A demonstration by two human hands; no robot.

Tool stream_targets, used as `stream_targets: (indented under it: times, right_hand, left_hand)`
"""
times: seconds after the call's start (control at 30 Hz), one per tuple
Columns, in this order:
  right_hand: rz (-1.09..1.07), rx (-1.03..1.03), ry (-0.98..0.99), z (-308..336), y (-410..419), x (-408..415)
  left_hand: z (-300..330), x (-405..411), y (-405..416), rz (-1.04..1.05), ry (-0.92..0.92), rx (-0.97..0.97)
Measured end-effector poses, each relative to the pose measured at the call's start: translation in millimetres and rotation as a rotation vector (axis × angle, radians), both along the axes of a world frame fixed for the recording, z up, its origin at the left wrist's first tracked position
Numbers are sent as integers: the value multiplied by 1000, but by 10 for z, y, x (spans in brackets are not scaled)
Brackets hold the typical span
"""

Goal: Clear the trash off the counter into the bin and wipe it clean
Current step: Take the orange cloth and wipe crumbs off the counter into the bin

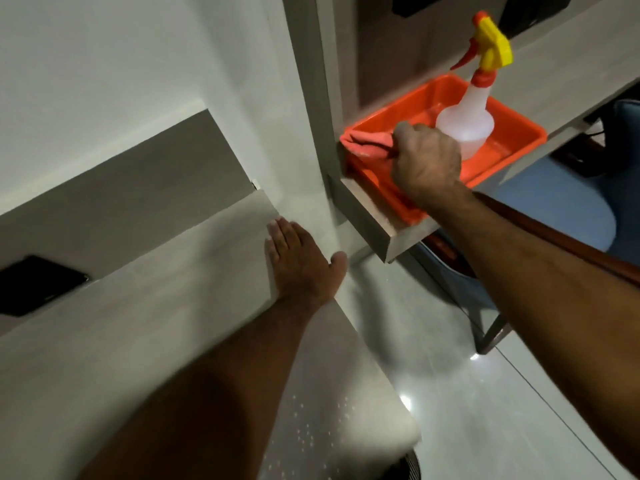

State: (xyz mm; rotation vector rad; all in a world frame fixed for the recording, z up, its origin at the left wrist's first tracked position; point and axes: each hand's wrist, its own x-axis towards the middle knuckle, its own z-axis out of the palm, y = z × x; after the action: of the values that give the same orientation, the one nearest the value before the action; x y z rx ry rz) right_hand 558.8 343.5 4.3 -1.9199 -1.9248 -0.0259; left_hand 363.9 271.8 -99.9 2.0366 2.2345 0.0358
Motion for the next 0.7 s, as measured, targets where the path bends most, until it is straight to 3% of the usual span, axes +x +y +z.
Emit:
stream_targets:
  times: [0.1, 0.17, 0.3, 0.43, 0.57, 0.7]
  right_hand:
    - [-12, 294, 67, 19, -720, 51]
    - [-113, 324, 207, -20, -1392, 128]
    - [-453, 92, 576, -469, -2527, 340]
    - [-645, -199, 673, -1370, -3420, 583]
    - [-679, -438, 709, -2377, -4191, 649]
    - [-657, -654, 739, -3300, -4722, 544]
  left_hand:
    - [31, -7, -109, -36, -12, -3]
    - [124, 47, -260, -145, -20, 56]
    - [283, 668, -788, -318, -224, 231]
    - [-30, 1534, -1754, -557, -557, 380]
    - [-868, 1674, -2816, -701, -552, 67]
    - [-2011, 1216, -3588, -529, -359, -169]
